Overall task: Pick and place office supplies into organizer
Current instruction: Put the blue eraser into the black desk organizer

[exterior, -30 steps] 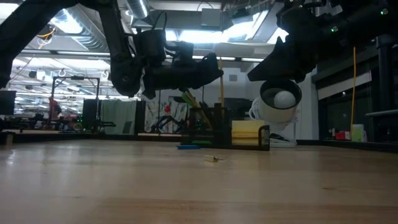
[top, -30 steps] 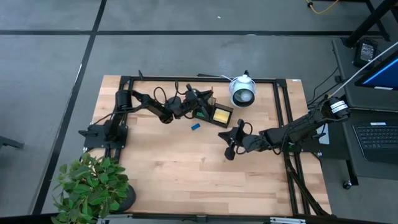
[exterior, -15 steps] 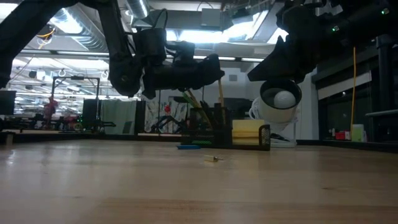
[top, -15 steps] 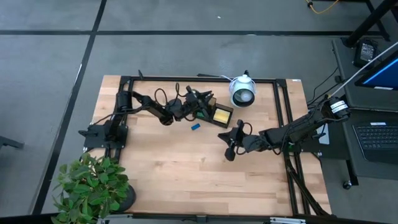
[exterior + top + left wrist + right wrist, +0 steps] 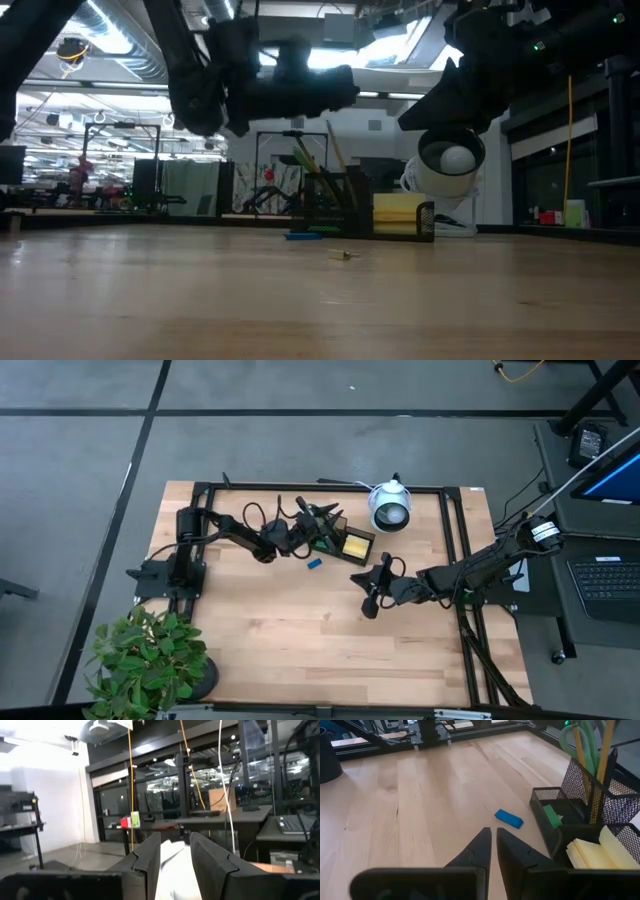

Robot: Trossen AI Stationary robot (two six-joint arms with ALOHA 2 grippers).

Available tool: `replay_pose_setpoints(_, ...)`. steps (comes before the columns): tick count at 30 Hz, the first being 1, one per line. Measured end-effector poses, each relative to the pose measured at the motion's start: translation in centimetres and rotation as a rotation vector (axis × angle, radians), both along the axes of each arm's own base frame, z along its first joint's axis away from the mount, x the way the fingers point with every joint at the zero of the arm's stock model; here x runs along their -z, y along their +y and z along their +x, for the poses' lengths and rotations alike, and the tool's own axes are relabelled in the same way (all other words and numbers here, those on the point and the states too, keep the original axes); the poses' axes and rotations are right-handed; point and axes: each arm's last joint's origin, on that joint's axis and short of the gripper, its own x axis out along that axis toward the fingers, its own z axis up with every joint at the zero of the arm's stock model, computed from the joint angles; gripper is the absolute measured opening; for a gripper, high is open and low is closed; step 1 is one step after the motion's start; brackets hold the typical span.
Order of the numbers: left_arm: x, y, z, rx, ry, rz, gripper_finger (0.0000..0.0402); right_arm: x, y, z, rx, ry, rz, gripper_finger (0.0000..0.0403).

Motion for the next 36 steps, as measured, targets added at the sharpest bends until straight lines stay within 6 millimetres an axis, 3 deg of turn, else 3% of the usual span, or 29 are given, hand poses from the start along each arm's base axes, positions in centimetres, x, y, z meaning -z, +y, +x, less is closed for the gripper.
replay_pose_setpoints(5, -1.7, -1.4, -0.1, 0.003, 0.014, 0.064, 0.0102, 0.0, 0.0, 0.0, -0.009, 0.001, 0.005, 0.0035)
replay_pose_setpoints(10, -4.0, -4.5, -0.2, 0.048, 0.066, 0.149, 0.0102, 0.1, 0.3, 0.0, -0.084, 0.014, 0.038, 0.0035)
replay_pose_setpoints(16, -5.4, -8.6, -1.0, 0.068, 0.344, 0.172, 0.0102, 0.1, 0.4, 0.1, -0.140, 0.023, 0.061, 0.0035)
replay_pose_setpoints(23, -5.1, -11.2, -3.6, 0.029, 0.627, -0.038, 0.0105, 0.1, 0.4, 0.1, -0.141, 0.017, 0.063, 0.0035)
replay_pose_setpoints(29, -2.9, -11.1, -4.9, 0.086, 0.791, -0.259, 0.0122, 0.0, 0.5, 0.1, -0.148, 0.014, 0.071, 0.0035)
replay_pose_setpoints(36, -1.5, -9.2, -4.5, 0.167, 0.802, -0.473, 0.0153, -0.2, 0.7, 0.3, -0.199, -0.011, 0.099, 0.0035)
